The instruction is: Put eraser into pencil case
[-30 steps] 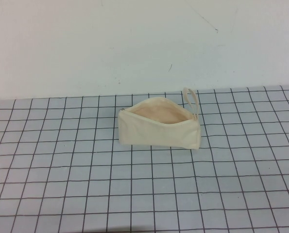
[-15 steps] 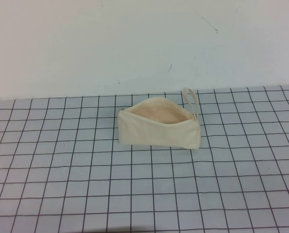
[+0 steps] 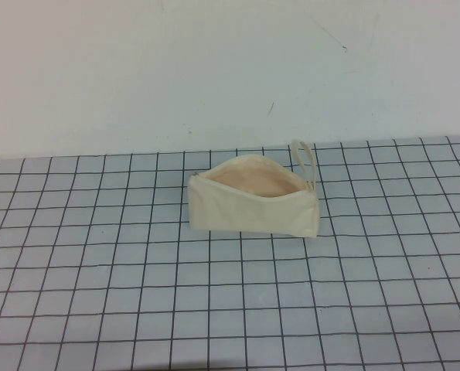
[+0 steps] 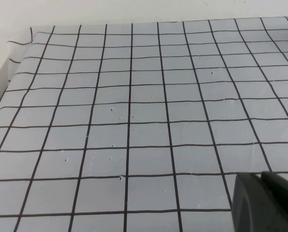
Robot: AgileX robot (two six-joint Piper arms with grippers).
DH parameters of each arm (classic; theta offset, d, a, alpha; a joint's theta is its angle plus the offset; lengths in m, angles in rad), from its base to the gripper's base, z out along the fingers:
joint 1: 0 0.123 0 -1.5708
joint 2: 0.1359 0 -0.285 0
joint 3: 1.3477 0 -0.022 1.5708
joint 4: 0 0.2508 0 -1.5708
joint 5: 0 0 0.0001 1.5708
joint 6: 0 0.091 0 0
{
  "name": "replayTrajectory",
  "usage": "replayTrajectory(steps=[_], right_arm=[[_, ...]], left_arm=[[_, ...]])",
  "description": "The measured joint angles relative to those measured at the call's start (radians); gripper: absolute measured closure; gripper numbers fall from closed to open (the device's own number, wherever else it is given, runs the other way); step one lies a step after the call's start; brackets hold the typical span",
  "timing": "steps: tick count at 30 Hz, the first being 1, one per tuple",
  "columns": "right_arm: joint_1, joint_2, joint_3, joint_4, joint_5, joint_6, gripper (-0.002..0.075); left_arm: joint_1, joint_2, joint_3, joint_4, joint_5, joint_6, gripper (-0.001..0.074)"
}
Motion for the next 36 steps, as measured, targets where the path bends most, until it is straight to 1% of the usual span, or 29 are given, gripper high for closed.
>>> replayTrajectory(steps=[3,5,16,36], right_arm=[[-0.029,-0.062,0.096,0.028,-0.055,0.005,0.0725],[-0.033,-0.077,0.112,0.042,0.003,0.014,0.0725],[-0.035,-0.079,0.109,0.081,0.036,0.032,0.0725],[-0.035,-0.079,0.109,0.079,0.036,0.04,0.0726]], left_arm=[[0.0,0.0,0.0,0.0,0.0,0.0,0.0736],[0.0,0.0,0.0,0.0,0.0,0.0,0.0736],[0.0,0.0,0.0,-0.002,0.0,0.0,0.0736],[0.0,0.0,0.0,-0.002,0.0,0.0,0.0736]])
